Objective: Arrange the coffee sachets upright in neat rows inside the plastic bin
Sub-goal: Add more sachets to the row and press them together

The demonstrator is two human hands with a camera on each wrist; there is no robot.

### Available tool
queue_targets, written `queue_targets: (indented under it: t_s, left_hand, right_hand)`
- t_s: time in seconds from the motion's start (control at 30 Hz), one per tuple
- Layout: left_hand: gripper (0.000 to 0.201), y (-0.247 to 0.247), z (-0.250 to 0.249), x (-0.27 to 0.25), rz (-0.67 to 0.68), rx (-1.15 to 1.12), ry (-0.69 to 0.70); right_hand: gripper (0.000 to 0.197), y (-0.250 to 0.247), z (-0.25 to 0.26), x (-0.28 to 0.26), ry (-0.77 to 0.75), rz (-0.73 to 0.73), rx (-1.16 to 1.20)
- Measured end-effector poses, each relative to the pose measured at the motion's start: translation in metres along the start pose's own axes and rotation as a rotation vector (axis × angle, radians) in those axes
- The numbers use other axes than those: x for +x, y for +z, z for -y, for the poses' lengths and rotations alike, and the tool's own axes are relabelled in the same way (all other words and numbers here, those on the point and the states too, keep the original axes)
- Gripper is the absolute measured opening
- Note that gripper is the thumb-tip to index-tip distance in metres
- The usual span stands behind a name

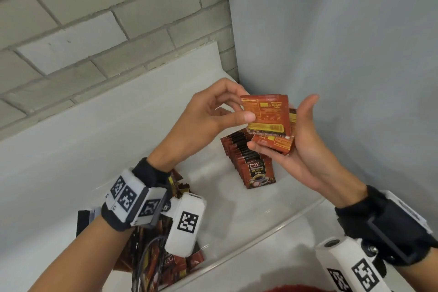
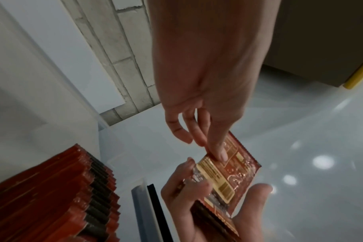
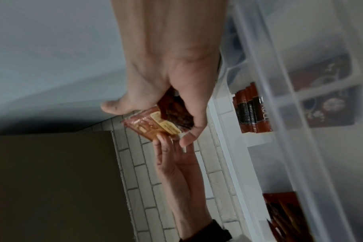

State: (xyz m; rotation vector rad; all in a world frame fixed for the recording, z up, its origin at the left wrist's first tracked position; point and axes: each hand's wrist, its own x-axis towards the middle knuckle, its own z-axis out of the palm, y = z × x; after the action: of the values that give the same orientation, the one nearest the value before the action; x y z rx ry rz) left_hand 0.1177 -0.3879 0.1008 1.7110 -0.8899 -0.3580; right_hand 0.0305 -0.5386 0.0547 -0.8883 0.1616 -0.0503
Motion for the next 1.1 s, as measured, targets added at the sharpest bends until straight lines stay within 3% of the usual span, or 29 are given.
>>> queue_targets:
  t_s: [0.13, 0.33, 0.5, 0.67, 0.9, 0.97, 1.07, 1.1]
  left_hand:
    - [0.021, -0.005, -0.001, -0.003, 0.011, -0.021, 0.056]
    - [0.012, -0.008, 0.005, -0.006, 0.051, 0.014, 0.122]
    - [0.009, -0.013, 0.010, -0.006, 0.083, 0.042, 0.124]
    - [0.011, -0.014, 0.014, -0.007, 0.056, 0.105, 0.034]
    - [0.046, -0.015, 0.007, -0.007, 0.043, 0.199, -0.118]
    - [0.043, -0.012, 0.000, -0.008, 0.048, 0.183, -0.176]
    - [0.021, -0.008, -0.006, -0.010, 0.087, 0.162, -0.198]
    - [0.025, -0.008, -0.007, -0.010, 0.112, 0.158, -0.205]
  right_hand:
    - [0.113, -0.001, 0.001, 0.001, 0.104, -0.016, 0.051]
    - [0.064, 0.000, 0.004, -0.001, 0.186, 0.006, 0.121]
    - [0.038, -0.002, 0.006, -0.002, 0.196, 0.047, 0.050]
    - [0.043, -0.005, 0.004, -0.002, 0.152, 0.060, 0.048]
    - [0.053, -0.005, 0.001, -0.001, 0.056, 0.056, -0.081]
    - [0.058, -0.004, 0.001, -0.001, 0.041, 0.056, -0.069]
    - [0.061, -0.003, 0.000, 0.000, 0.025, 0.080, -0.057]
    - [0.061, -0.003, 0.000, 0.000, 0.021, 0.092, -0.050]
